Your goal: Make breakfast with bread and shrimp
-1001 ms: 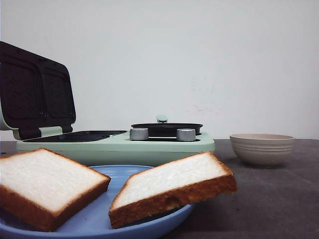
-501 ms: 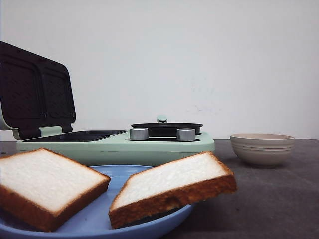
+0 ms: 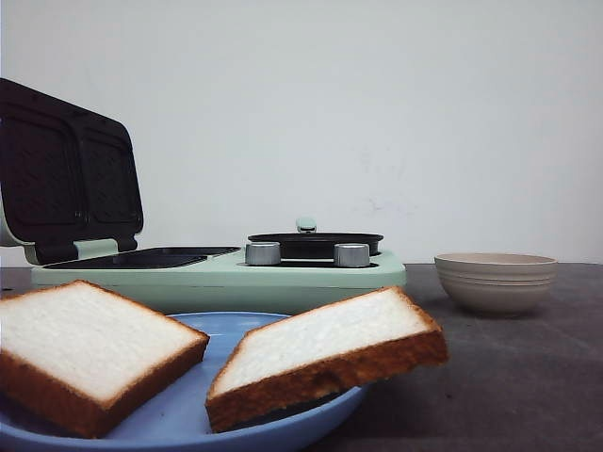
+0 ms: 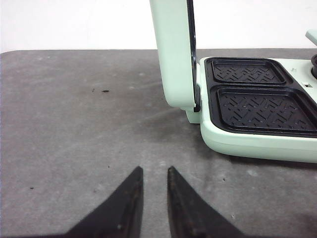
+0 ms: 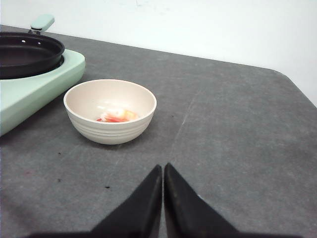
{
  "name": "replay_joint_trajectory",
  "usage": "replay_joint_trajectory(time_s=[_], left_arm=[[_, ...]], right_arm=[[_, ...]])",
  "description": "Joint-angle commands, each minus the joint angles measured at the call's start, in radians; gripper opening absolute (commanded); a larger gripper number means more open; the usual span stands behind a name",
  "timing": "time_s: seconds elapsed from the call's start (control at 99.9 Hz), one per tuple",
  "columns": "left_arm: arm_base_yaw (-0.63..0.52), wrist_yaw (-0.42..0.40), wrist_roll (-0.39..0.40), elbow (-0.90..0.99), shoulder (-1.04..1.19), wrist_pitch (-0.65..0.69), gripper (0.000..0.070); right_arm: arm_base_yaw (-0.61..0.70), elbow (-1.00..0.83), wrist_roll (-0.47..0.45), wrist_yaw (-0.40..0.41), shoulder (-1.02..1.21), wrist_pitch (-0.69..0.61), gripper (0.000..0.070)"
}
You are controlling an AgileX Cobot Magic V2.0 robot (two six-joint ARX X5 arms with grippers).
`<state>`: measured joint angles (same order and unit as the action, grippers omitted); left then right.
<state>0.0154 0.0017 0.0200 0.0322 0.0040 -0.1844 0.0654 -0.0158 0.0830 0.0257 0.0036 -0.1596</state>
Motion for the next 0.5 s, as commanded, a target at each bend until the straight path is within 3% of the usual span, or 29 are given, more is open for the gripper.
replay_joint_trajectory(time_s=[0.0,0.491], left_arm=[[0.001,0.001,0.014,-0.018,-0.001,-0.003,0.0],[0.001,0.001,0.014,-0.018,-0.001,-0.003,0.0]], right_arm=[[0.002,0.003,0.01,0.0,0.0,0.01,0.0],[0.002,0.003,0.003,0.0,0.0,0.01,0.0]])
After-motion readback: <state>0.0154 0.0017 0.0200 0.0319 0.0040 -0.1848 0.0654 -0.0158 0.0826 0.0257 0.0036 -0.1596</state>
